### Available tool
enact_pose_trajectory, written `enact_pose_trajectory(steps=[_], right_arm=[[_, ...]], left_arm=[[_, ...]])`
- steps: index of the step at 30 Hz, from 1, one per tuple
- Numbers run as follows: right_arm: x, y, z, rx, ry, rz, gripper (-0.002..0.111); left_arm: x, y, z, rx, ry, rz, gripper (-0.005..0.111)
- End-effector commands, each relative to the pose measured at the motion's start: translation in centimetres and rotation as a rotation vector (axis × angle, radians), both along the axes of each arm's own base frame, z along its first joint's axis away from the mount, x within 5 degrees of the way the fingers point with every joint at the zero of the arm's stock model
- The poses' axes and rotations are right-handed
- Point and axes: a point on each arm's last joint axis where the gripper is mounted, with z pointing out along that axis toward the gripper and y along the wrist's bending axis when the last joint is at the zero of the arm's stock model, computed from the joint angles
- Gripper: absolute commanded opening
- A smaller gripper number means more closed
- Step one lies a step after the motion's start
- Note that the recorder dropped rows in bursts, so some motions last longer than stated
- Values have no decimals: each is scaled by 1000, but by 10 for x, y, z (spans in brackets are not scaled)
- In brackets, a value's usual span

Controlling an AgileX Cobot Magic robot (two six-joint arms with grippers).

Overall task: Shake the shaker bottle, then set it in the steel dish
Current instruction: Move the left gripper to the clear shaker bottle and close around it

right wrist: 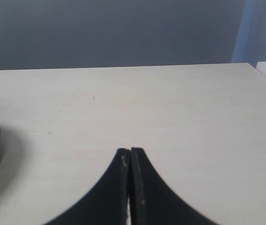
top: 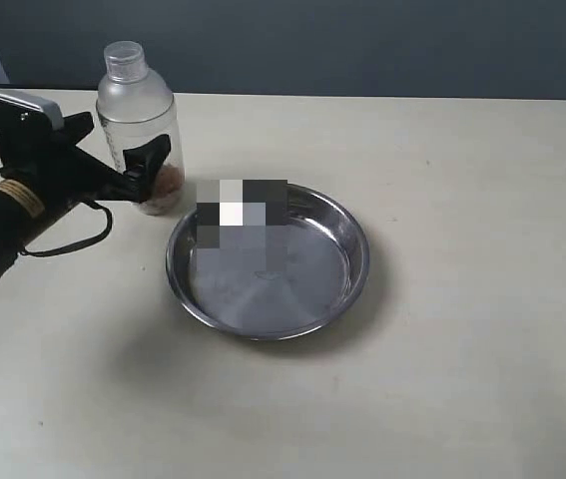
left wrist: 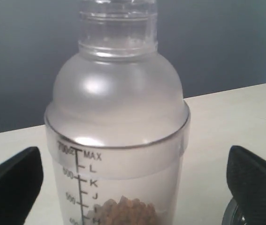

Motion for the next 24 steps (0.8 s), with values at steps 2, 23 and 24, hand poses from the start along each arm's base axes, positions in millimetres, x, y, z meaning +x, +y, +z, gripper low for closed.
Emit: enact_pose_trajectory(steps=[2,23,24], right_arm=[[0,-1,1,-6,-15,-7,-1],[0,-1,1,-6,-15,-7,-1],[0,-1,1,-6,-15,-7,-1]], left_arm=[[15,-3,-12,-3,-3,-12,105],[52,-7,-26,8,-46,-50,105],[52,-7,-27,7,-43,-50,105]])
